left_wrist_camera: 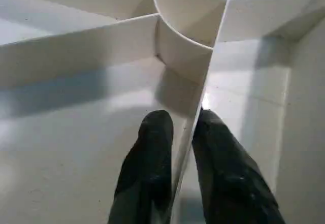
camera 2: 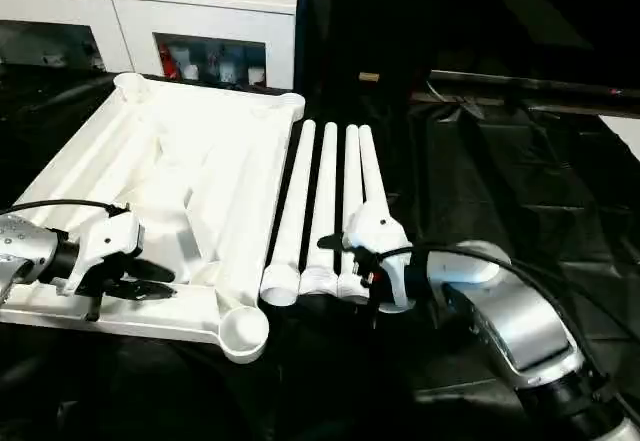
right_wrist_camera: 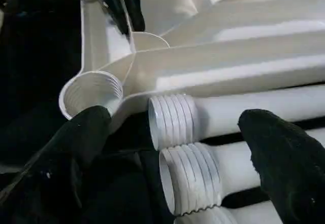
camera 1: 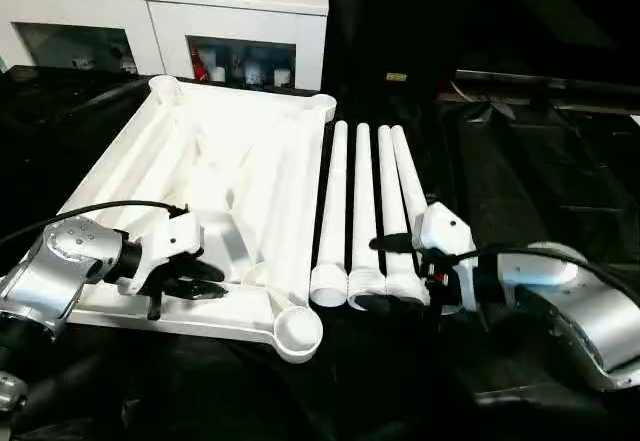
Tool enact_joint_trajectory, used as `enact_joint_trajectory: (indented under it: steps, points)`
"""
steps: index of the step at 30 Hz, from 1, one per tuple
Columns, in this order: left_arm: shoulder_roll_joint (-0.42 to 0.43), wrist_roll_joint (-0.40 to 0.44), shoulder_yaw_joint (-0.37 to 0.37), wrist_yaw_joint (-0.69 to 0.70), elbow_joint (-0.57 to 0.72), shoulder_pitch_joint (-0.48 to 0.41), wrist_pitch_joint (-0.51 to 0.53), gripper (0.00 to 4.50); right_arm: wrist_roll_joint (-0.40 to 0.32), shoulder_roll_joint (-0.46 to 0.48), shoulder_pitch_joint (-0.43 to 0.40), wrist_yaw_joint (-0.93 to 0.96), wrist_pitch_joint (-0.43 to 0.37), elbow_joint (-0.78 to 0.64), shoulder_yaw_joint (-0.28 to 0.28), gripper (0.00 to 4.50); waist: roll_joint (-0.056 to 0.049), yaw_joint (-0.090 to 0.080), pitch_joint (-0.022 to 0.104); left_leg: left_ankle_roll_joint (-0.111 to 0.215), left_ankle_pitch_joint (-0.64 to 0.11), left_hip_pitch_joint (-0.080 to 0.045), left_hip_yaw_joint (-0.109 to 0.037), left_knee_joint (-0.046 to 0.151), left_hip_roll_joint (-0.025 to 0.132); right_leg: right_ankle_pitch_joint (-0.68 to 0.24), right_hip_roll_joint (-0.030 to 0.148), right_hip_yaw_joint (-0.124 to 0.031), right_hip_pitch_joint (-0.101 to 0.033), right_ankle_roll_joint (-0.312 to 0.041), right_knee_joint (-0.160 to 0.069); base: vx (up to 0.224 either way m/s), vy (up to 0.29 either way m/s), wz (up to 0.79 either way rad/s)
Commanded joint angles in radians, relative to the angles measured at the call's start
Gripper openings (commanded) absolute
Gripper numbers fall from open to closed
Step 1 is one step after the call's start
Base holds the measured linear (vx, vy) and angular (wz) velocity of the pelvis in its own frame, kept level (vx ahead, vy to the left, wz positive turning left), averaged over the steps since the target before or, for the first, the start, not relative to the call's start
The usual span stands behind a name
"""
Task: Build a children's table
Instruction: Move table base
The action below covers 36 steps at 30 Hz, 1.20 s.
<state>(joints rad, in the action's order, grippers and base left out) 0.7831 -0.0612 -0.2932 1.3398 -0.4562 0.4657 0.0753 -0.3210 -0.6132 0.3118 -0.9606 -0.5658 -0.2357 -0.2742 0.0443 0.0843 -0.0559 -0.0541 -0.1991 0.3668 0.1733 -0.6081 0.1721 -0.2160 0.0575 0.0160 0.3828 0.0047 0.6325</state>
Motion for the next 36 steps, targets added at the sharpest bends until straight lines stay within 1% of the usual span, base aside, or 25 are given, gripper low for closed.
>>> enact_joint_trajectory:
  steps: [1, 2, 5, 6, 7, 9, 10, 11, 12, 15, 16, 17, 18, 19, 20, 21, 22, 26, 27, 30, 32, 33, 34, 35, 36]
  points:
    - [0.004, 0.008, -0.001, 0.003, 0.0, 0.021, -0.003, 0.51, -0.005, -0.016, 0.002, -0.008, -0.012, -0.025, 0.008, 4.5, -0.022, 0.001, 0.059, -0.033, -0.202, -0.025, -0.017, 0.085, 0.058, -0.08, 0.08, -0.039, -0.027, -0.243, -0.064, 0.0, 0.0, 0.0]
    - [-0.001, 0.006, -0.001, 0.01, -0.006, 0.024, 0.0, 0.47, -0.006, -0.018, 0.0, -0.009, -0.011, -0.026, 0.007, 4.5, -0.016, 0.003, 0.059, -0.032, -0.2, -0.025, -0.017, 0.085, 0.058, -0.083, 0.08, -0.039, -0.027, -0.243, -0.063, 0.0, 0.0, 0.0]
    - [-0.005, 0.006, 0.006, 0.001, -0.008, 0.019, -0.005, 0.23, -0.002, -0.014, 0.0, -0.008, -0.011, -0.025, -0.001, 4.5, -0.016, 0.003, 0.06, -0.031, -0.182, -0.021, -0.018, 0.085, 0.058, -0.065, 0.081, -0.038, -0.03, -0.242, -0.06, 0.0, 0.0, 0.0]
    - [-0.004, 0.002, 0.014, -0.006, 0.006, 0.006, -0.012, 0.18, -0.002, -0.011, 0.001, -0.009, -0.011, -0.025, -0.003, 4.5, -0.01, 0.002, 0.06, -0.027, -0.173, -0.02, -0.018, 0.085, 0.058, -0.057, 0.081, -0.038, -0.032, -0.242, -0.06, 0.0, 0.0, 0.0]
    - [-0.007, -0.006, 0.025, -0.016, 0.018, -0.003, -0.015, 0.13, -0.003, -0.01, 0.003, -0.009, -0.012, -0.026, -0.004, 4.5, -0.011, 0.002, 0.061, -0.024, -0.169, -0.019, -0.017, 0.084, 0.057, -0.052, 0.082, -0.038, -0.033, -0.242, -0.058, 0.0, 0.0, 0.0]
    - [-0.004, -0.019, 0.048, -0.033, 0.051, -0.025, -0.022, 0.03, -0.003, -0.005, 0.006, -0.008, -0.013, -0.023, -0.006, 4.5, -0.006, 0.001, 0.061, -0.017, -0.157, -0.017, -0.017, 0.083, 0.058, -0.045, 0.083, -0.038, -0.034, -0.243, -0.059, 0.0, 0.0, 0.0]
    - [-0.004, -0.019, 0.048, -0.033, 0.051, -0.025, -0.022, 0.03, -0.003, -0.005, 0.006, -0.008, -0.013, -0.023, -0.006, 4.5, -0.008, 0.001, 0.061, -0.013, -0.148, -0.017, -0.017, 0.083, 0.058, -0.039, 0.082, -0.037, -0.034, -0.243, -0.057, 0.0, 0.0, 0.0]
    - [0.001, -0.017, 0.057, -0.044, 0.071, -0.036, -0.031, 0.03, -0.001, -0.002, 0.007, -0.009, -0.011, -0.021, -0.007, 4.5, -0.01, 0.001, 0.06, -0.01, -0.151, -0.02, -0.016, 0.082, 0.058, -0.04, 0.08, -0.037, -0.03, -0.244, -0.058, 0.0, 0.0, 0.0]
    - [0.009, -0.012, 0.068, -0.061, 0.097, -0.05, -0.043, 0.03, 0.002, 0.001, 0.007, -0.009, -0.009, -0.019, -0.009, 4.5, -0.007, 0.001, 0.06, -0.008, -0.157, -0.019, -0.016, 0.081, 0.058, -0.047, 0.081, -0.037, -0.031, -0.245, -0.059, 0.0, 0.0, 0.0]
    - [0.04, -0.001, 0.102, -0.097, 0.174, -0.085, -0.041, 0.03, 0.006, 0.011, 0.01, -0.003, -0.005, -0.019, -0.015, 4.5, -0.007, 0.002, 0.058, -0.009, -0.168, -0.02, -0.016, 0.083, 0.061, -0.067, 0.082, -0.037, -0.029, -0.241, -0.06, 0.0, 0.0, 0.0]
    - [0.04, -0.001, 0.102, -0.097, 0.174, -0.085, -0.041, 0.03, 0.006, 0.011, 0.01, -0.003, -0.005, -0.019, -0.015, 4.5, -0.008, 0.002, 0.058, -0.01, -0.17, -0.02, -0.017, 0.084, 0.06, -0.073, 0.081, -0.037, -0.028, -0.238, -0.06, 0.0, 0.0, 0.0]
    - [0.05, 0.0, 0.112, -0.108, 0.193, -0.095, -0.031, 0.03, 0.006, 0.015, 0.011, -0.001, -0.004, -0.018, -0.016, 4.5, -0.009, 0.002, 0.056, -0.013, -0.179, -0.023, -0.016, 0.085, 0.06, -0.083, 0.078, -0.037, -0.024, -0.234, -0.062, 0.0, 0.0, 0.0]
    - [0.058, 0.001, 0.121, -0.115, 0.208, -0.103, -0.028, 0.03, 0.007, 0.017, 0.012, 0.0, -0.003, -0.018, -0.018, 4.5, -0.009, 0.004, 0.056, -0.018, -0.187, -0.024, -0.015, 0.086, 0.06, -0.089, 0.078, -0.037, -0.023, -0.232, -0.062, 0.0, 0.0, 0.0]
    - [0.068, 0.004, 0.134, -0.128, 0.227, -0.114, -0.026, 0.03, 0.007, 0.02, 0.014, 0.001, -0.002, -0.015, -0.02, 4.5, -0.001, 0.004, 0.055, -0.018, -0.189, -0.023, -0.015, 0.086, 0.06, -0.093, 0.078, -0.037, -0.024, -0.231, -0.062, 0.0, 0.0, 0.0]
    - [0.074, 0.007, 0.14, -0.134, 0.234, -0.118, -0.029, 0.03, 0.008, 0.022, 0.015, 0.001, -0.001, -0.013, -0.021, 4.5, -0.005, 0.005, 0.055, -0.022, -0.193, -0.024, -0.016, 0.087, 0.06, -0.104, 0.079, -0.037, -0.023, -0.227, -0.062, 0.0, 0.0, 0.0]
    - [0.081, 0.014, 0.146, -0.144, 0.237, -0.121, -0.031, 0.03, 0.009, 0.024, 0.017, 0.001, 0.001, -0.01, -0.023, 4.5, -0.001, 0.005, 0.055, -0.023, -0.195, -0.024, -0.016, 0.088, 0.06, -0.106, 0.079, -0.037, -0.023, -0.226, -0.062, 0.0, 0.0, 0.0]
    - [0.086, 0.018, 0.149, -0.152, 0.239, -0.123, -0.033, 0.03, 0.01, 0.026, 0.018, 0.0, 0.002, -0.008, -0.024, 4.5, -0.003, 0.005, 0.055, -0.026, -0.193, -0.024, -0.016, 0.088, 0.059, -0.105, 0.078, -0.036, -0.023, -0.222, -0.062, 0.0, 0.0, 0.0]
    - [0.108, 0.041, 0.166, -0.195, 0.226, -0.121, -0.038, 0.03, 0.016, 0.037, 0.03, 0.0, 0.004, 0.005, -0.028, 4.5, 0.0, 0.004, 0.056, -0.034, -0.183, -0.024, -0.017, 0.087, 0.058, -0.067, 0.077, -0.035, -0.022, -0.222, -0.056, 0.0, 0.0, 0.0]
    - [0.11, 0.047, 0.172, -0.214, 0.21, -0.113, -0.05, 0.03, 0.017, 0.04, 0.034, -0.001, 0.006, 0.01, -0.029, 4.5, 0.003, 0.004, 0.057, -0.032, -0.169, -0.024, -0.017, 0.086, 0.058, -0.043, 0.076, -0.035, -0.024, -0.224, -0.055, 0.0, 0.0, 0.0]
    - [0.11, 0.049, 0.176, -0.225, 0.198, -0.106, -0.06, 0.03, 0.019, 0.043, 0.037, -0.001, 0.007, 0.014, -0.03, 4.5, 0.004, 0.005, 0.057, -0.031, -0.158, -0.024, -0.016, 0.085, 0.057, -0.021, 0.077, -0.035, -0.024, -0.227, -0.052, 0.0, 0.0, 0.0]
    - [0.099, 0.055, 0.18, -0.244, 0.151, -0.091, -0.114, 0.03, 0.018, 0.047, 0.04, -0.001, 0.007, 0.017, -0.031, 4.5, 0.006, 0.006, 0.057, -0.026, -0.15, -0.023, -0.015, 0.083, 0.055, -0.01, 0.076, -0.035, -0.025, -0.228, -0.052, 0.0, 0.0, 0.0]
    - [0.097, 0.064, 0.177, -0.253, 0.131, -0.085, -0.138, 0.03, 0.018, 0.047, 0.04, -0.001, 0.007, 0.017, -0.032, 4.5, 0.005, 0.006, 0.057, -0.026, -0.153, -0.024, -0.015, 0.083, 0.055, -0.01, 0.076, -0.036, -0.025, -0.227, -0.053, 0.0, 0.0, 0.0]
    - [0.097, 0.064, 0.177, -0.253, 0.131, -0.085, -0.138, 0.03, 0.018, 0.047, 0.04, -0.001, 0.007, 0.017, -0.032, 4.5, 0.006, 0.006, 0.058, -0.027, -0.159, -0.024, -0.015, 0.083, 0.055, -0.014, 0.076, -0.036, -0.026, -0.226, -0.052, 0.0, 0.0, 0.0]
    - [0.098, 0.095, 0.166, -0.285, 0.082, -0.075, -0.189, 0.03, 0.02, 0.053, 0.039, -0.001, 0.003, 0.016, -0.031, 4.5, 0.004, 0.006, 0.058, -0.029, -0.161, -0.023, -0.016, 0.084, 0.056, -0.02, 0.076, -0.035, -0.027, -0.224, -0.053, 0.0, 0.0, 0.0]
    - [0.098, 0.095, 0.166, -0.285, 0.082, -0.075, -0.189, 0.03, 0.02, 0.053, 0.039, -0.001, 0.003, 0.016, -0.031, 4.5, 0.006, 0.005, 0.059, -0.03, -0.162, -0.024, -0.016, 0.083, 0.056, -0.015, 0.076, -0.036, -0.027, -0.222, -0.052, 0.0, 0.0, 0.0]
